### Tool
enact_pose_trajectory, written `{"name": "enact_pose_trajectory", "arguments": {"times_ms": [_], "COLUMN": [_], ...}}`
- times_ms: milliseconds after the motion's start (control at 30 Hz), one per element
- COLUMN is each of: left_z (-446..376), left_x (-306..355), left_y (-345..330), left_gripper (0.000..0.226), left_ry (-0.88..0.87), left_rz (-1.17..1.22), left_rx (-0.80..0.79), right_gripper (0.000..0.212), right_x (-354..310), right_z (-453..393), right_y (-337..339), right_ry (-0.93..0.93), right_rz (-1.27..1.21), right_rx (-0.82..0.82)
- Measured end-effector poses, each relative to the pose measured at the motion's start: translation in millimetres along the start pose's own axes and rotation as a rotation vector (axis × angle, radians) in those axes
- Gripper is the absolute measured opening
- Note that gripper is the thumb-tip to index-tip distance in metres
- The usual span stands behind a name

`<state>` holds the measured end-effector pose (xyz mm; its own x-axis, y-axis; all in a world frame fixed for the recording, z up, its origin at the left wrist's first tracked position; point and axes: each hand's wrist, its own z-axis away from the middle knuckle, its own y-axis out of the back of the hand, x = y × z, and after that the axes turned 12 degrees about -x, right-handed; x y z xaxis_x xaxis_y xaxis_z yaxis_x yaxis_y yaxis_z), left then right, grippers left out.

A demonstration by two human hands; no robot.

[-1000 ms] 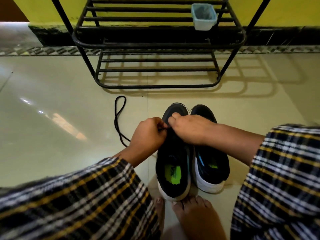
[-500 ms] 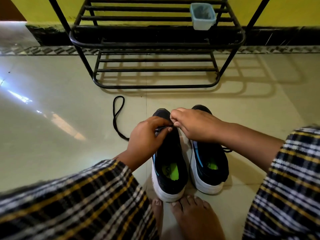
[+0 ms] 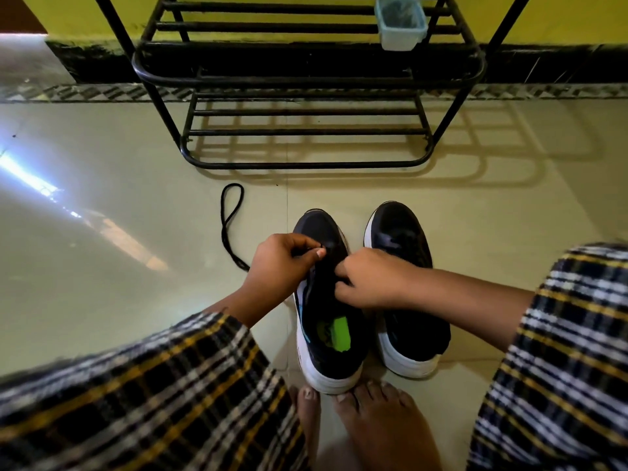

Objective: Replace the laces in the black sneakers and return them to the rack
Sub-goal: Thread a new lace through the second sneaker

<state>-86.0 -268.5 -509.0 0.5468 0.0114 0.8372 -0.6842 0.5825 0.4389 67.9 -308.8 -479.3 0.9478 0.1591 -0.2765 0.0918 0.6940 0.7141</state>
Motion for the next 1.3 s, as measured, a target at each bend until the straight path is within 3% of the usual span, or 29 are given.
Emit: {"name": "enact_pose_trajectory", "arguments": {"times_ms": [233, 433, 733, 967, 1067, 1167, 1300], "left_z": [-5, -1, 4, 10, 13, 14, 13], "left_x": [-3, -3, -1, -2, -1, 2, 3], "left_y": [9, 2, -6, -23, -24, -22, -16], "left_gripper": [0.006, 0.011, 0.016, 0.015, 0.012, 0.010, 0.005], "left_ry": [0.021, -0.023, -0.002, 0.033, -0.008, -0.120, -0.078], "left_rz": [-0.267, -0.282, -0.024, 0.179, 0.063, -0.230, -0.155], "left_rx": [-0.113, -0.103, -0.124, 0.006, 0.067, 0.116, 0.117], "right_gripper": [0.033, 0.030, 0.030, 0.026, 0.026, 0.027, 0.029], "right_x": [12, 11, -1, -11, -10, -10, -10], "right_z": [9, 12, 19, 22, 23, 24, 23], "right_y": [2, 5, 8, 8, 6, 3, 2], "right_ry": [0.122, 0.173, 0.209, 0.224, 0.219, 0.222, 0.207], "right_rz": [-0.235, -0.176, -0.079, -0.082, -0.086, -0.104, -0.126], "right_rx": [-0.069, -0.091, -0.068, -0.067, -0.064, -0.038, -0.023]}}
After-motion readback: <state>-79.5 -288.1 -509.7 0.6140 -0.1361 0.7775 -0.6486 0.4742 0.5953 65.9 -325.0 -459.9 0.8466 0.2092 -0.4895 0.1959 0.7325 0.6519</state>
